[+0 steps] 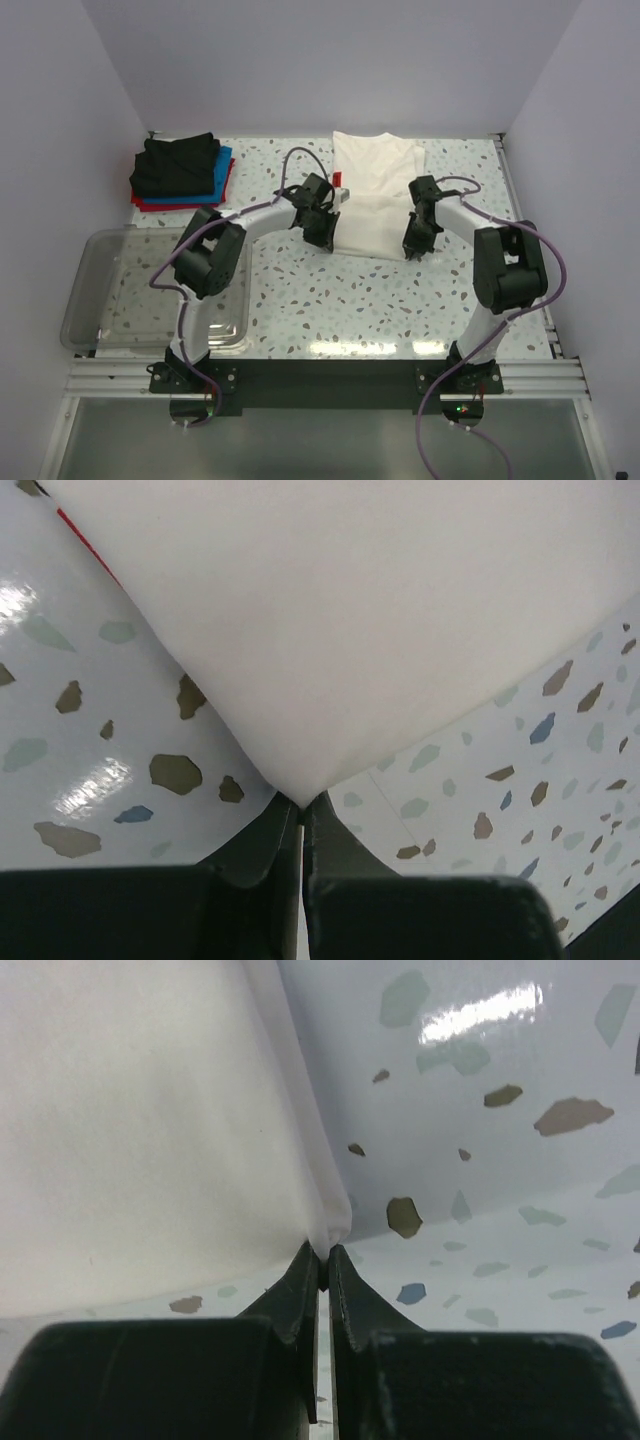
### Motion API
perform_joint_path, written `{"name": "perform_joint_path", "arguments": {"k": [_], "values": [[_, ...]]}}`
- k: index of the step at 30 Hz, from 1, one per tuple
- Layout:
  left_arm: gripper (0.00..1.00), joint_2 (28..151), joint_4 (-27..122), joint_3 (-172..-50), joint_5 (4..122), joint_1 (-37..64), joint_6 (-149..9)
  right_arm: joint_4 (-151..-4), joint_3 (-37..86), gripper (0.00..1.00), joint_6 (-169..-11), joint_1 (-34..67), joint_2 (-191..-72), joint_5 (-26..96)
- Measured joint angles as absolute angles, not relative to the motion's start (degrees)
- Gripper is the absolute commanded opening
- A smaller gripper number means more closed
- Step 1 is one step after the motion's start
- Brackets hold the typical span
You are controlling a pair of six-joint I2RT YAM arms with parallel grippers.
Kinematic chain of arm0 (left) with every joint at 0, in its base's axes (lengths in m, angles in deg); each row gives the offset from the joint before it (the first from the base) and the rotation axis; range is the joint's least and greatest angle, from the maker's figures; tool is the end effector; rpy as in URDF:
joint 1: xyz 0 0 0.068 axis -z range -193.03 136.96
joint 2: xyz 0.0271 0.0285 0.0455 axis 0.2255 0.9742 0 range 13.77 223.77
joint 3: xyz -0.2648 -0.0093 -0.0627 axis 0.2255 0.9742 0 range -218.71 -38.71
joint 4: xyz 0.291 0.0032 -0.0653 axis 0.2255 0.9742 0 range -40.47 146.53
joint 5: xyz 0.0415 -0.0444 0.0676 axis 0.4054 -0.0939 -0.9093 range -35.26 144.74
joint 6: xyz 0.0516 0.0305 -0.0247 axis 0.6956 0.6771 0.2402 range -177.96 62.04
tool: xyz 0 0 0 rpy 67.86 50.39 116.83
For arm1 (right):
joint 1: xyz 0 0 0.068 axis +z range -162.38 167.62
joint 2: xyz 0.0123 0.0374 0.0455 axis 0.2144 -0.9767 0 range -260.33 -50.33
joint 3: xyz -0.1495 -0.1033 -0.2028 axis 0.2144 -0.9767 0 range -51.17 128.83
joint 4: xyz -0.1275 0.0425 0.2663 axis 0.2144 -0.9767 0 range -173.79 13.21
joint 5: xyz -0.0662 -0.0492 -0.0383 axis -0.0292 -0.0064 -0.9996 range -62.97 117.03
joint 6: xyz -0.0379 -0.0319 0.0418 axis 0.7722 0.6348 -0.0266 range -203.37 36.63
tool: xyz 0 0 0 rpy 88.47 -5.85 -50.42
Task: Fold and stack the t-shirts
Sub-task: Fold the tshirt
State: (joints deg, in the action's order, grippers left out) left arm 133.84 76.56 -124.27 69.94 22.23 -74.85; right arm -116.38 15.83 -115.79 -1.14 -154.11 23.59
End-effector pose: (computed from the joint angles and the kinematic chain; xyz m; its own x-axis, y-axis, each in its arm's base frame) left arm 0.3830 -0.2871 0.1221 -0.8784 0.2777 -0.3890 0.4222 0.8324 -0.3589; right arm 0.3689 0.0702 0.1264 -0.9015 0.3665 -0.2302 0.3585 0.9303 0.0770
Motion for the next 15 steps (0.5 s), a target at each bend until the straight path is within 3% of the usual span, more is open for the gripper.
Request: {"name": "perform_joint_path", "arguments": {"k": [15], "values": [[0.00, 120.7, 79.8, -117.3, 80.1, 24.2, -69.4, -130.2, 10.7, 0.00, -111.3, -0.8, -135.1, 23.7]]}}
